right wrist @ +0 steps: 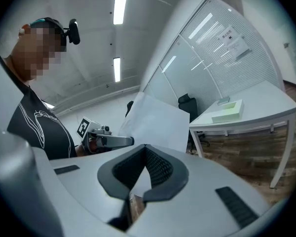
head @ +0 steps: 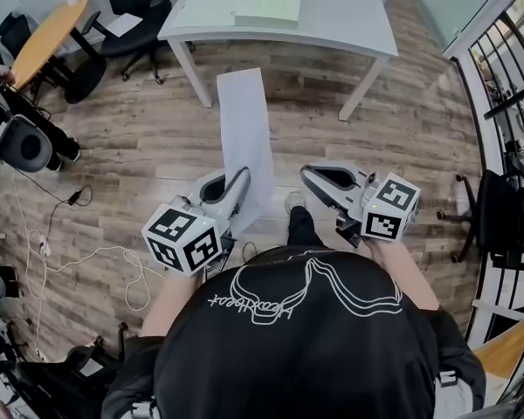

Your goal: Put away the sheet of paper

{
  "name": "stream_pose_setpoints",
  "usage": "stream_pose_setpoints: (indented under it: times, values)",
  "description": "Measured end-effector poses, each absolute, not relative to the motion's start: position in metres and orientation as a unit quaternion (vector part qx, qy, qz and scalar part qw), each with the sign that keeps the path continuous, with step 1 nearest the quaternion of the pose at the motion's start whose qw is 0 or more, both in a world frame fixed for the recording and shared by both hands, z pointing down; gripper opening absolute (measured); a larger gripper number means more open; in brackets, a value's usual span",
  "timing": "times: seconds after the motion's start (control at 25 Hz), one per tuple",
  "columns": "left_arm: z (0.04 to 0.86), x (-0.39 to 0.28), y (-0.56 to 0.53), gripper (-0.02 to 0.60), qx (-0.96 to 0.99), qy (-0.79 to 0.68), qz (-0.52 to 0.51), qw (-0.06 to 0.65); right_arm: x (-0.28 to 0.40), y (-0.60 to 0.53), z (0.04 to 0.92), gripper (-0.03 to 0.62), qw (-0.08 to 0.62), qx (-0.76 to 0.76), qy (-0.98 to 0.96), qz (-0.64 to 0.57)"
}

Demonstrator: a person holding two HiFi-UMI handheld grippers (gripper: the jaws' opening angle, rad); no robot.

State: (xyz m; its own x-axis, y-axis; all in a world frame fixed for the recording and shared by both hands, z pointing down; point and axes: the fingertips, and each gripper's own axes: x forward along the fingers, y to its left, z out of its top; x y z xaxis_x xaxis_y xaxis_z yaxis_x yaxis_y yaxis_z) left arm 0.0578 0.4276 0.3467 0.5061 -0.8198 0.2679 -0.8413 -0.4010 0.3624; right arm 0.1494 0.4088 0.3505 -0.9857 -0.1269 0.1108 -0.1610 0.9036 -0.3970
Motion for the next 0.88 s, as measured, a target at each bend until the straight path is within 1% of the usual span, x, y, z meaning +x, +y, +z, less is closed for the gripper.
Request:
stream_pose_setpoints:
  times: [0.44,0.88]
  values:
    - [0.351,0.055,0.381,0.011,0.831,-0.497,0.029,0.246,0.146,0.36,0.354,0.008,0.036,0.069,-0.971,0.225]
    - [0.354,0.047,0.296,0.011,0.821,-0.507,0.03,0.261,0.143,0.269,0.356,0.008,0.027,0.063,-0.968,0.241]
